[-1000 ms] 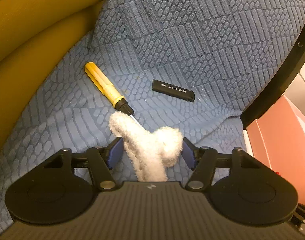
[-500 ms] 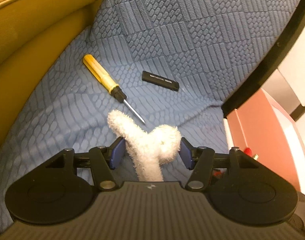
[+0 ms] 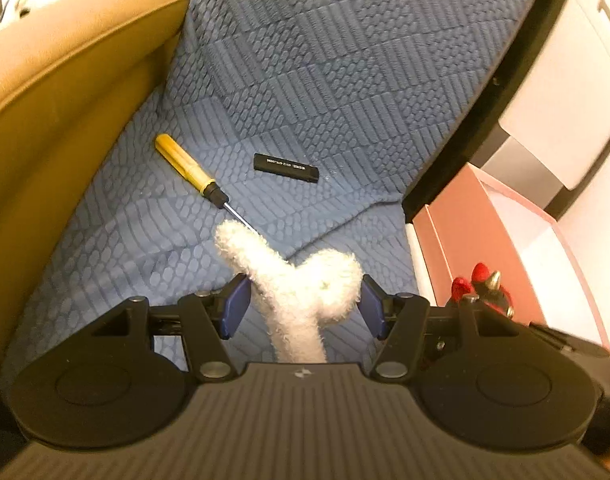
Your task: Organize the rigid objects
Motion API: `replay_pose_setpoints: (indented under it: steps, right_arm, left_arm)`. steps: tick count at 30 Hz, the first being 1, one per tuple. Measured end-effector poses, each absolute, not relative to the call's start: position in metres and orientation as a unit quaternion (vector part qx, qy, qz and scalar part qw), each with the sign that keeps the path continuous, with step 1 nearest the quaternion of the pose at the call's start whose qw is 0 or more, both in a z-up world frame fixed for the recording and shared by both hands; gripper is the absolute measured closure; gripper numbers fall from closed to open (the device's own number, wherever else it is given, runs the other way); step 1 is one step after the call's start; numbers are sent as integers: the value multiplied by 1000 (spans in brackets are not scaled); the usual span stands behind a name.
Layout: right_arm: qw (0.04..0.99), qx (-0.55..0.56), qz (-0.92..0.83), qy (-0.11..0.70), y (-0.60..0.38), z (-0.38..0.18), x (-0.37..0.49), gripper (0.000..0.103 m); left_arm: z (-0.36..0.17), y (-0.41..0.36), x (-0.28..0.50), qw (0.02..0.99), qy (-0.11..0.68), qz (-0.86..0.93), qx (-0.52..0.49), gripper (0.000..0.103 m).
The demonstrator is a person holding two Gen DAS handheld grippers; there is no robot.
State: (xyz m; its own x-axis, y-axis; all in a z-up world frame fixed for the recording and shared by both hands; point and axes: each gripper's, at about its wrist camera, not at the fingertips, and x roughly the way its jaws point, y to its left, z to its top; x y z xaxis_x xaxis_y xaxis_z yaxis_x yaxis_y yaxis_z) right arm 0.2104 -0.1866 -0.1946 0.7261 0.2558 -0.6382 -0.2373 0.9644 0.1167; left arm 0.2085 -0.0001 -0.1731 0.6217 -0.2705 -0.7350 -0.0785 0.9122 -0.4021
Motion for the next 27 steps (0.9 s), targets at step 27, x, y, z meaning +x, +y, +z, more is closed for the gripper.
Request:
replay_pose_setpoints:
  steps: [27]
  right_arm:
    - [945, 49, 138, 294, -252, -89, 152, 41]
  left_arm:
    - [-55, -58, 180, 884, 405, -81, -219, 39]
